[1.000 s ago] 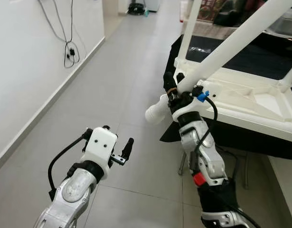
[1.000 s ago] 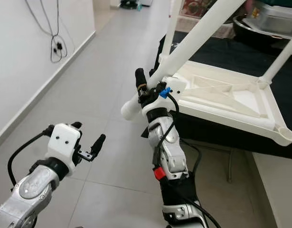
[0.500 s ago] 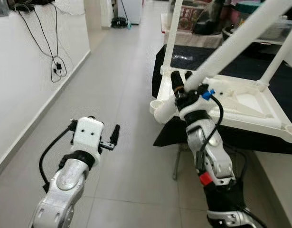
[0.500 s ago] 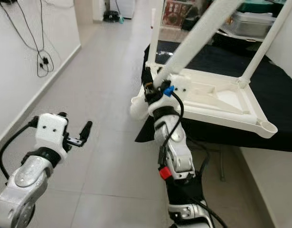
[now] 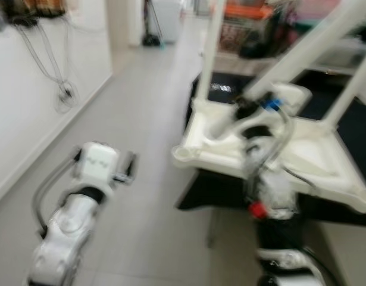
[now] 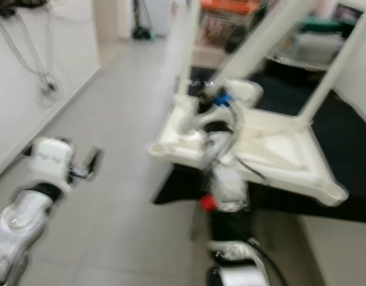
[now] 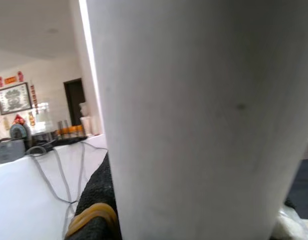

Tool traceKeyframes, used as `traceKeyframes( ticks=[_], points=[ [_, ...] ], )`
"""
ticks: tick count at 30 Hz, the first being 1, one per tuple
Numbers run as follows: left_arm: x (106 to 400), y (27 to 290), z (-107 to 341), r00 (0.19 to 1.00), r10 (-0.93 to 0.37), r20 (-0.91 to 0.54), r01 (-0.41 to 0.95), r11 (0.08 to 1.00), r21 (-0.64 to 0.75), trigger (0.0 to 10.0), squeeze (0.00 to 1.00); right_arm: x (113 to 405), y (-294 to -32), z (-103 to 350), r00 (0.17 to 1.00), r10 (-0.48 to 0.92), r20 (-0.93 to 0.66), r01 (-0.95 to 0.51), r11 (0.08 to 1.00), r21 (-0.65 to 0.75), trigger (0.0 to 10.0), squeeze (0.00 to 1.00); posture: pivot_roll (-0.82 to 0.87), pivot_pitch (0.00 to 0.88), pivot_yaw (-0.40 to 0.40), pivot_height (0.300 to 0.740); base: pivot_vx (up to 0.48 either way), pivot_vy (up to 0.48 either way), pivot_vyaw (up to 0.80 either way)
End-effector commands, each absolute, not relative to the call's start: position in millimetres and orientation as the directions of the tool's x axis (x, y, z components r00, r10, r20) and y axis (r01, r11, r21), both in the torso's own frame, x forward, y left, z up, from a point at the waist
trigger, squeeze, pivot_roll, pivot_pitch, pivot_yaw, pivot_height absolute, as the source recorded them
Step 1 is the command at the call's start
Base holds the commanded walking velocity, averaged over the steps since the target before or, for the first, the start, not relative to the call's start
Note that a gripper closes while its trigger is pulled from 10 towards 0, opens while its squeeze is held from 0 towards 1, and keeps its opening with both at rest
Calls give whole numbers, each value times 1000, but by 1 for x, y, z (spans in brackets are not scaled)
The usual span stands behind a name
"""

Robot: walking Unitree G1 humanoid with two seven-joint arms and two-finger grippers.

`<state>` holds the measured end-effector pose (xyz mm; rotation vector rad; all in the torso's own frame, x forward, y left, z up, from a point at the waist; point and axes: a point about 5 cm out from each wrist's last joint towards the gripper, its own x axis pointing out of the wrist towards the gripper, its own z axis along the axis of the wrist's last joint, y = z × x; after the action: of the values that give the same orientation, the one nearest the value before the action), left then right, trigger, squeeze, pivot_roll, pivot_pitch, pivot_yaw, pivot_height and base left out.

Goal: Building children table

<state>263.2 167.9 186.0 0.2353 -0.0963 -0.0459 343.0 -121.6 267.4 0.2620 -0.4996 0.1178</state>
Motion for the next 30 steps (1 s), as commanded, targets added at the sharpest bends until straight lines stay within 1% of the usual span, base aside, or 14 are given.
traceKeyframes(
  ticks=[1,10,15,17,22,24,27,30],
  points=[
    [262,161,186,991,-92,94,67,968,243,10000,0,342,-142,267,868,-27,496,-101,968,229,10000,0,136,10,-98,740,0,-480,0],
    [262,160,189,990,-93,101,66,968,242,10000,0,345,-148,270,867,-40,496,-85,970,228,10000,0,137,11,-101,740,0,-458,0],
    [262,161,192,990,-87,114,66,981,181,10000,0,347,-149,268,870,-44,491,-70,975,212,10000,0,138,12,-104,740,473,0,0],
    [262,162,192,992,-68,108,56,992,115,10000,0,348,-149,266,874,-45,484,-65,976,209,10000,0,136,13,-105,740,368,0,0],
    [261,162,193,992,-52,117,41,994,100,10000,0,348,-150,263,880,-50,472,-58,976,211,10000,0,132,14,-108,740,0,0,0],
    [261,162,195,992,-47,121,35,995,95,10000,0,346,-148,262,879,-32,475,-68,979,191,10000,0,132,15,-110,740,0,0,0],
    [257,154,195,992,-44,121,33,995,89,10000,0,340,-136,255,881,40,472,-123,982,146,10000,0,129,14,-110,740,0,0,0],
    [254,149,193,992,-48,120,40,997,68,10000,0,336,-133,251,882,58,468,-132,983,126,10000,0,128,11,-110,740,0,0,0]
  ],
)
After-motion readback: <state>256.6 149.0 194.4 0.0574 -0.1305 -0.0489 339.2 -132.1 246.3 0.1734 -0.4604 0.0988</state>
